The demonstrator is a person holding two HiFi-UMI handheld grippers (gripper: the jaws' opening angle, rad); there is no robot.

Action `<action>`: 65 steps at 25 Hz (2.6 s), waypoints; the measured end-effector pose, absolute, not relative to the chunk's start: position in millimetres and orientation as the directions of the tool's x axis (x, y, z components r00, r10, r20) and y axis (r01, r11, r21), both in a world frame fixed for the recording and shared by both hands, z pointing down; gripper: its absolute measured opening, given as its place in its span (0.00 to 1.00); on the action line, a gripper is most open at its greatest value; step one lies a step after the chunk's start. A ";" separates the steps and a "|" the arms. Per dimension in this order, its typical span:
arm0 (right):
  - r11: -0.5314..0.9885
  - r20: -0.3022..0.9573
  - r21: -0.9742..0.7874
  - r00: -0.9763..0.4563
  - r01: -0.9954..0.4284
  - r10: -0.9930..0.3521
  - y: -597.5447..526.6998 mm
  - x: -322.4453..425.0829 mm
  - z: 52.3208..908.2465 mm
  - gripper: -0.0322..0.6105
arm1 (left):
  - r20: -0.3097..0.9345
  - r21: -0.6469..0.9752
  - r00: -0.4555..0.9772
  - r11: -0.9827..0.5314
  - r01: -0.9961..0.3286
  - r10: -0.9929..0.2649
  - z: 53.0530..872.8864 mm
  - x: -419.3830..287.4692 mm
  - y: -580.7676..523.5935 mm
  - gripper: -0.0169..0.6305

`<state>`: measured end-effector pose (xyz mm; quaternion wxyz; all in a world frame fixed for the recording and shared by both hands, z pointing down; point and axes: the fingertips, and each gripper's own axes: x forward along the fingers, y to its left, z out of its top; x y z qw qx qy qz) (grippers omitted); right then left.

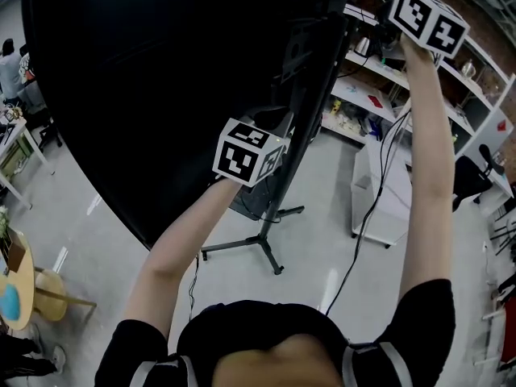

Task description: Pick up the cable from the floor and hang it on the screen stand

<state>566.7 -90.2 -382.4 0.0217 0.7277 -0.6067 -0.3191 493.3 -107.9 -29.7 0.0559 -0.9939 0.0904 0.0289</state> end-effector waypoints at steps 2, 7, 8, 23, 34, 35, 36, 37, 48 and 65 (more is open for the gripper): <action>-0.291 -0.406 0.454 0.095 -0.842 -0.909 -79.6 580.2 -363.3 0.21 | -0.063 -0.108 0.985 -0.980 -0.169 -0.163 -25.5 496.3 -100.1 0.04; -0.280 -0.316 0.469 0.137 -0.837 -0.939 -68.6 605.4 -288.9 0.21 | -0.033 -0.112 0.991 -0.985 -0.134 -0.131 -8.7 505.9 -80.6 0.04; -0.263 -0.298 0.456 0.132 -0.850 -0.945 -69.7 607.3 -273.3 0.21 | -0.027 -0.105 0.992 -0.986 -0.126 -0.124 -5.0 507.8 -76.6 0.04; -0.095 -0.238 0.027 0.086 -0.995 -0.967 -102.3 616.4 -135.3 0.28 | -0.014 -0.036 0.993 -0.992 -0.118 -0.117 36.4 510.4 -50.5 0.04; -0.119 -0.166 0.035 0.111 -0.992 -0.980 -94.5 620.7 -103.0 0.35 | -0.005 -0.040 0.996 -0.995 -0.087 -0.087 46.3 518.5 -34.5 0.04; -0.115 -0.165 0.030 0.108 -0.993 -0.980 -93.7 619.7 -100.4 0.35 | -0.004 -0.039 0.996 -0.996 -0.086 -0.086 47.4 517.6 -33.7 0.04; -0.109 -0.165 0.022 0.104 -0.994 -0.981 -93.4 618.5 -98.5 0.35 | -0.003 -0.038 0.996 -0.996 -0.085 -0.085 48.7 516.8 -33.4 0.04; -0.107 -0.165 0.016 0.103 -0.994 -0.981 -93.6 617.5 -97.2 0.35 | -0.001 -0.036 0.996 -0.996 -0.085 -0.085 50.0 516.1 -33.6 0.04; -0.087 -0.205 0.040 0.077 -0.995 -0.976 -83.9 600.4 -93.9 0.41 | 0.007 -0.040 0.997 -0.996 -0.079 -0.079 57.7 501.9 -27.2 0.04; 0.025 -0.168 0.107 -0.043 -0.994 -0.985 -36.3 533.7 -29.0 0.42 | 0.003 -0.028 0.993 -0.993 -0.117 -0.117 77.4 473.7 -1.9 0.04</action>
